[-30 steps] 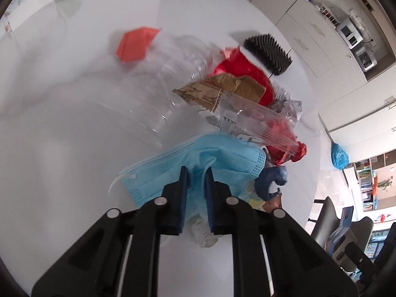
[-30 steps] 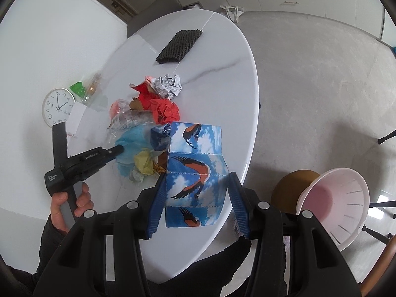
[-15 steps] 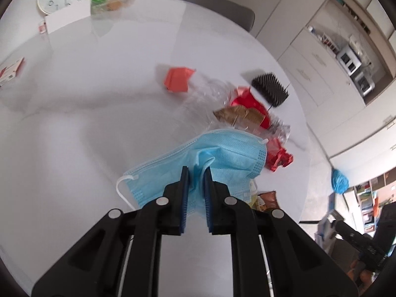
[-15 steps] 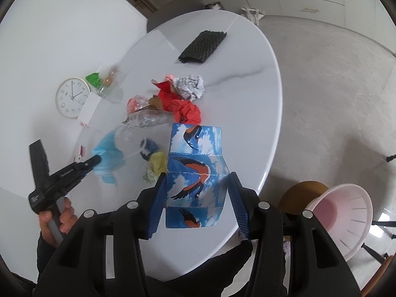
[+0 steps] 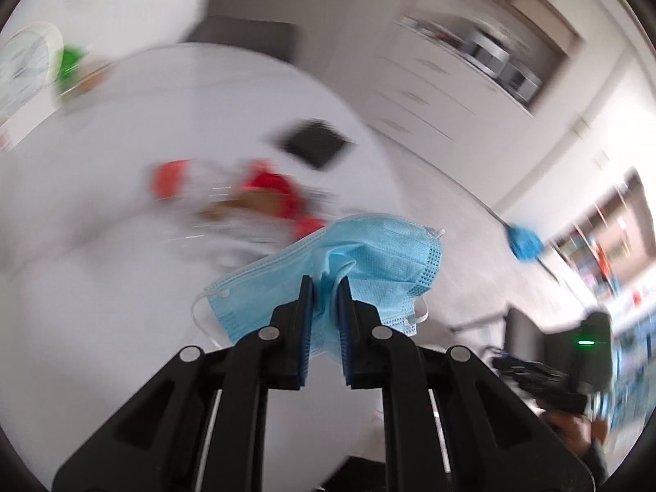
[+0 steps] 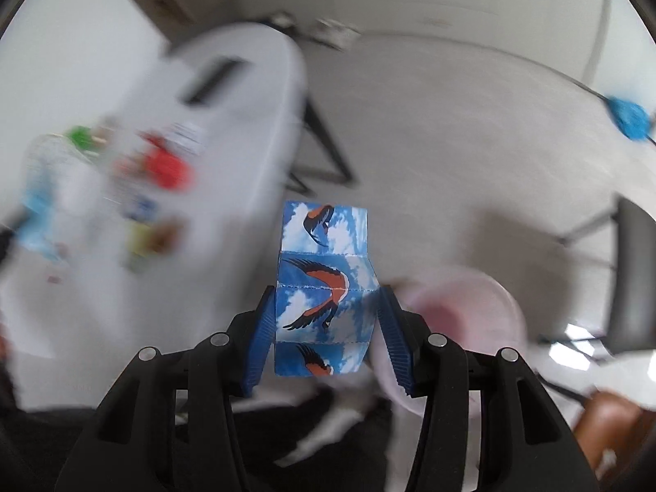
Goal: Collect trash
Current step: 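Grasp the blue face mask with the left gripper while the right gripper drops the box into the wastebasket, then open the left gripper over the wastebasket to drop the mask, then grasp the grey tissue with the left gripper while the right gripper grasps red paper, then carry both items to the wastebasket and open both grippers to drop them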
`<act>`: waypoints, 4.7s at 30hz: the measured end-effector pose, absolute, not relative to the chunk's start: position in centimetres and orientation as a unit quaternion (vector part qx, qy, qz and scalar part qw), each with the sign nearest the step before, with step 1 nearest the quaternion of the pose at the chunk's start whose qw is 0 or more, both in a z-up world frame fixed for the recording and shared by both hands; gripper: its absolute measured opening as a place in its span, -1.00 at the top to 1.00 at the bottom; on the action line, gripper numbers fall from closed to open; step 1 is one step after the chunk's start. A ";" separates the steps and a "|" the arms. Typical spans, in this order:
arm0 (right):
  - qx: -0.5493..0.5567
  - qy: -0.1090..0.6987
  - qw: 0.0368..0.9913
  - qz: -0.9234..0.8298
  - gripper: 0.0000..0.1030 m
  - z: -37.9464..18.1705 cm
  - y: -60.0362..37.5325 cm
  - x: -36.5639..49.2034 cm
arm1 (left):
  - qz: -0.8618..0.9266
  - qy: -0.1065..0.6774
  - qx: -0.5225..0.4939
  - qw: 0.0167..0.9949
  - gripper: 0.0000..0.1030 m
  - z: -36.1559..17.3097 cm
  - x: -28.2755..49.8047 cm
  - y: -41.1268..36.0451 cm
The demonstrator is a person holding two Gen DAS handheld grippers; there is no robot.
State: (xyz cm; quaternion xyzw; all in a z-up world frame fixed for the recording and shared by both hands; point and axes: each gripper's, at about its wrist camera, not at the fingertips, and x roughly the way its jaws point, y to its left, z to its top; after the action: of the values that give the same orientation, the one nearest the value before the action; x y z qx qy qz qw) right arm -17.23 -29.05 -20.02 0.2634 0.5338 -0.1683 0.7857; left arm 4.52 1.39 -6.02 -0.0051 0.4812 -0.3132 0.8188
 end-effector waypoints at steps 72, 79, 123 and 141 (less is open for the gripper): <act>0.120 0.491 0.863 -0.014 -0.95 -12.3 -19.3 -4.3 | -0.211 0.515 0.096 0.825 -0.39 -20.5 7.6 1.9; 0.115 0.509 0.853 -0.013 -0.95 -13.4 -17.9 -1.5 | -0.236 0.539 0.102 0.802 0.06 -22.9 9.2 1.7; 0.181 0.558 0.801 -0.123 0.18 -17.9 -29.6 -14.7 | -0.467 0.487 0.126 0.727 0.39 -13.0 1.1 -11.5; 0.254 0.575 0.748 -0.213 -0.81 -23.4 -37.7 -26.5 | -0.573 0.515 0.250 0.586 0.36 -17.7 -10.9 -27.7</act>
State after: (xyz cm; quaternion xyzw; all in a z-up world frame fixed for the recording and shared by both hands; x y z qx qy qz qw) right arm -26.50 -37.68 -23.39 0.2540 0.5749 -0.2129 0.7481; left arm -10.91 -27.70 -17.68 0.2502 0.5153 -0.5731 0.5860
